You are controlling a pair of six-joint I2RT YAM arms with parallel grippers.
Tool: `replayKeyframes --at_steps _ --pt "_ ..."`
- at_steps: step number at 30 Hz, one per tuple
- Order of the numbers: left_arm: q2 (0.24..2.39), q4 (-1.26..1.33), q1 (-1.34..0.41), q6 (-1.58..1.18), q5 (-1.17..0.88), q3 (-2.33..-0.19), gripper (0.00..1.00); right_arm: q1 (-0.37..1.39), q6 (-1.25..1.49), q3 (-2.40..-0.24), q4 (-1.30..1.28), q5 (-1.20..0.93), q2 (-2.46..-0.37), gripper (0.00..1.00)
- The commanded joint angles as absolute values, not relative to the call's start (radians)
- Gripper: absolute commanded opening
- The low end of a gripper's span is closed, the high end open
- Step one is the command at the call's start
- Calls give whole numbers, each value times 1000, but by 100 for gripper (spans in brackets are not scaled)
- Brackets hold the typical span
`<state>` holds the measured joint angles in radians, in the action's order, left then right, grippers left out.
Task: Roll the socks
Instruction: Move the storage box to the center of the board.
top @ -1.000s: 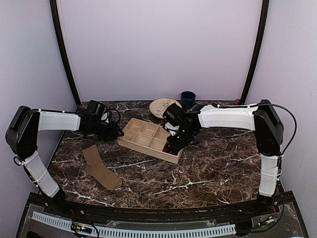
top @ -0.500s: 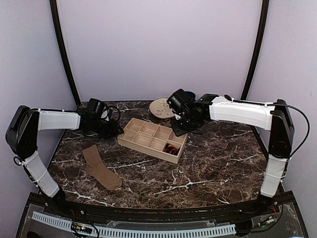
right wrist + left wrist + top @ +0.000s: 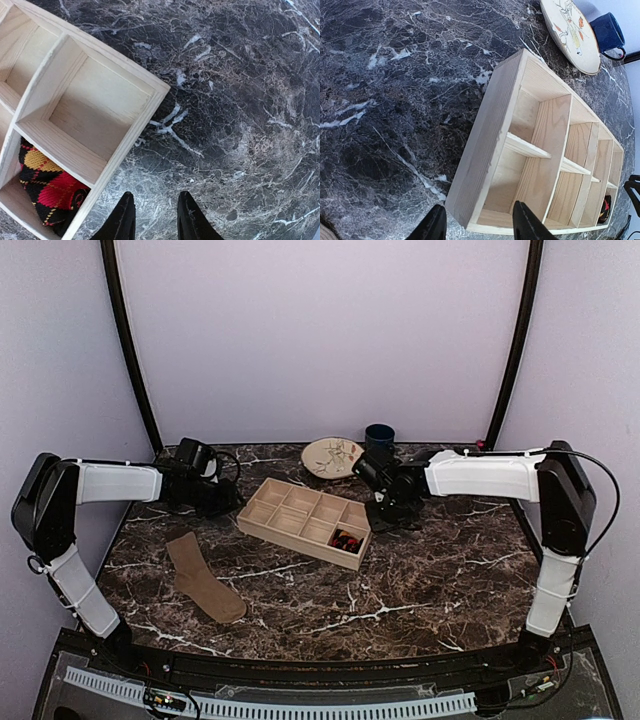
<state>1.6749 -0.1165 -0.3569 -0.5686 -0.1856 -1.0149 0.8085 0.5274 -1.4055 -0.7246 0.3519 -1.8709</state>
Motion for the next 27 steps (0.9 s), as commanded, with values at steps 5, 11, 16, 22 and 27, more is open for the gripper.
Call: replayKeyframes --at_steps 5,11,16,22,27 --pt "1677 -59 -351 -590 -97 -1005 48 769 602 -1371 -654 296 -1914 28" --pt "1720 -20 -343 -621 -107 -1005 48 727 620 -1362 -605 259 -1945 28" --pt "1776 64 -331 -662 -191 -990 48 703 621 -1368 -569 239 -1957 28" --pt "1825 157 -326 -688 -289 -983 48 674 610 -1387 -533 206 -1979 28" --pt "1839 195 -327 -708 -356 -962 48 648 585 -1433 -501 152 -2019 28"
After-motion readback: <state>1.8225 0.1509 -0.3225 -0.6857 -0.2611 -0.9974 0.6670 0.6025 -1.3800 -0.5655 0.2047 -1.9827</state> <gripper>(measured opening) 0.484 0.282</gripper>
